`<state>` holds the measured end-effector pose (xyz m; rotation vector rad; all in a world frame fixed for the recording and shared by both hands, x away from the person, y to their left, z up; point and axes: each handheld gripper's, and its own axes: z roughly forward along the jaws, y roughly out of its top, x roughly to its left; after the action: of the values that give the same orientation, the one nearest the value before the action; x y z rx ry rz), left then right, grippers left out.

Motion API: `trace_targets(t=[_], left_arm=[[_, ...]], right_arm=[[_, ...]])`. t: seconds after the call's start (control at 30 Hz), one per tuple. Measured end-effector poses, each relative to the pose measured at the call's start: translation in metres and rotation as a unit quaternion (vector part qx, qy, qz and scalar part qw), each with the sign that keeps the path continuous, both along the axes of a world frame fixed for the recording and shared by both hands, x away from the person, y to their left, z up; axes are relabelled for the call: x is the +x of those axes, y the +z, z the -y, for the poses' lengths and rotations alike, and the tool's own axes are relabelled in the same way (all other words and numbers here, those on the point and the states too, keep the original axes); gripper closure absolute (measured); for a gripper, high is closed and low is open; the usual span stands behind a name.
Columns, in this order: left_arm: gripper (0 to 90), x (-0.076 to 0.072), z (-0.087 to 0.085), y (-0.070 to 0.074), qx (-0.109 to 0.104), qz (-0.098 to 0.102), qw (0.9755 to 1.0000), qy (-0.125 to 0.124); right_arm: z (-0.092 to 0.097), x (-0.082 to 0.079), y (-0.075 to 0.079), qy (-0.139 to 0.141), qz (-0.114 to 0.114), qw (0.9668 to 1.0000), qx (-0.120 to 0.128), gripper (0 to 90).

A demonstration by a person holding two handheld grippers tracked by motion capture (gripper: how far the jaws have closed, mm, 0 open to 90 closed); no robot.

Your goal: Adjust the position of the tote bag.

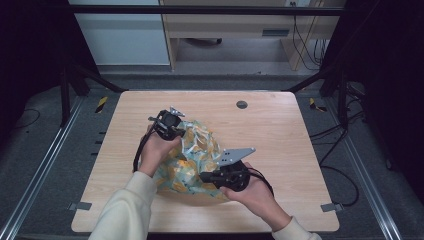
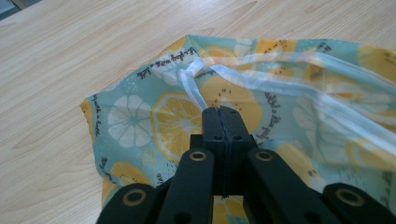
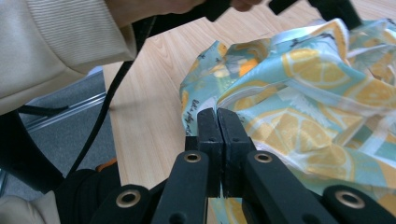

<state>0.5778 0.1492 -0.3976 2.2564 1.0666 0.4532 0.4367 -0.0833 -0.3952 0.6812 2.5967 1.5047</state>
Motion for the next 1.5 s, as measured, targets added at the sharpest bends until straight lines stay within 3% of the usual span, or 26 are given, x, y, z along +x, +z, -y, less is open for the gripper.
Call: trace_targets(t=[0.43,0.67,1.0,1.23,1.4,1.5], left_arm=[[90.0,-0.042,-0.029,0.014,-0.037,0.036,0.9986,-0.014],[90.0,-0.073,-0.043,0.019,-0.069,0.061,0.9955,-0.02],[90.0,-0.125,-0.062,0.006,-0.087,0.08,0.9925,-0.03],[90.0,-0.156,-0.073,0.003,-0.106,0.096,0.9891,-0.033],[90.0,-0.173,-0.079,-0.003,-0.11,0.094,0.9888,-0.037],[90.0,-0.179,-0.082,-0.012,-0.101,0.081,0.9907,-0.041]], right_arm=[[0.005,-0.011,-0.001,0.006,0.003,1.0,0.005,89.2],[0.001,-0.021,-0.003,0.02,0.0,0.9998,0.006,89.2],[-0.005,-0.038,-0.018,0.057,-0.01,0.9983,-0.013,89.2],[-0.001,-0.045,-0.023,0.072,-0.014,0.9971,-0.02,89.2],[0.004,-0.047,-0.028,0.076,-0.017,0.9965,-0.03,89.3],[0.009,-0.047,-0.033,0.077,-0.024,0.9962,-0.035,89.2]])
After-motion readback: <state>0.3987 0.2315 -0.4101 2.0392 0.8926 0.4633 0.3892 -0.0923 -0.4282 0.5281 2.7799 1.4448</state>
